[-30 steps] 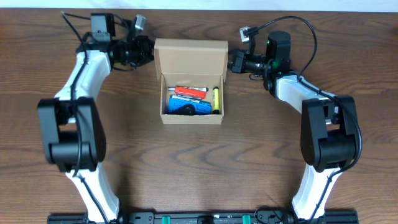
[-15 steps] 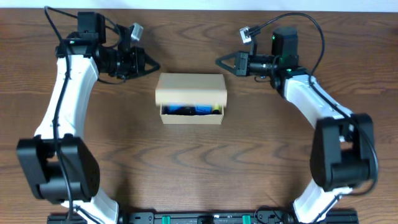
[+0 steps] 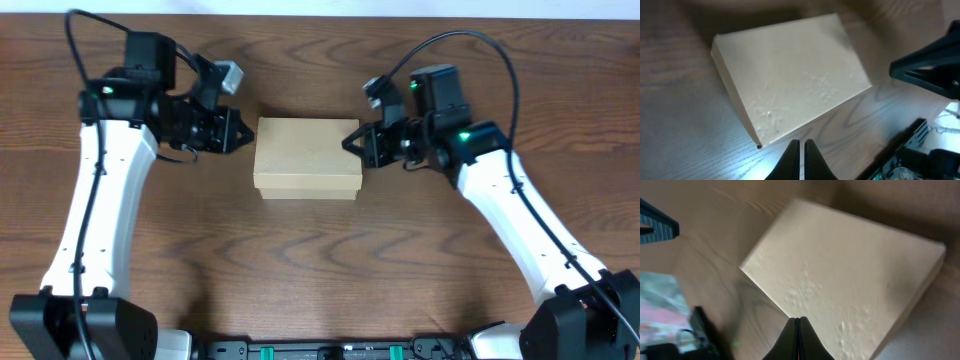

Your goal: Pack container

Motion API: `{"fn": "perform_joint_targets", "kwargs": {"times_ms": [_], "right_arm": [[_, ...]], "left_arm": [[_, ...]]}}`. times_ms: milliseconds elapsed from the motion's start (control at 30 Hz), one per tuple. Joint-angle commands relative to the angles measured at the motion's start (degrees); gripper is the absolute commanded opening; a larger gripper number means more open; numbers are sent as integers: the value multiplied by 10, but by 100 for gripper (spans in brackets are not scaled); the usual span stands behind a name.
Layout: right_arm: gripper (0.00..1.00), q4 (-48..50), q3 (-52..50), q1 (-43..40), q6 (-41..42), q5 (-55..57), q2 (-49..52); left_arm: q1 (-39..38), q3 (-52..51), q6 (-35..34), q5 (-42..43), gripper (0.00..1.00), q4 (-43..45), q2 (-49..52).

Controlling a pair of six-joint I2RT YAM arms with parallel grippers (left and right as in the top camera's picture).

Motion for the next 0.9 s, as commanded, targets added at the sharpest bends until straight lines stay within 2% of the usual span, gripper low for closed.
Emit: {"fn": "perform_joint_targets", "kwargs": {"times_ms": [0, 267, 433, 600, 867], "right_arm": [[2, -13, -3, 24, -19, 82, 3], [2, -12, -48, 30, -17, 109, 4], [2, 26, -104, 30, 0, 111, 4], [2, 57, -139, 30, 18, 110, 4], [2, 69, -132, 29, 18, 77, 3]], "left_arm": [[-8, -52, -1, -19, 6, 18, 5], [-9, -145, -8, -19, 6, 70, 5], [-9, -179, -23, -18, 6, 106, 5], [-9, -186, -23, -19, 6, 110, 5], [-9, -186, -45, -19, 6, 109, 3]]}}
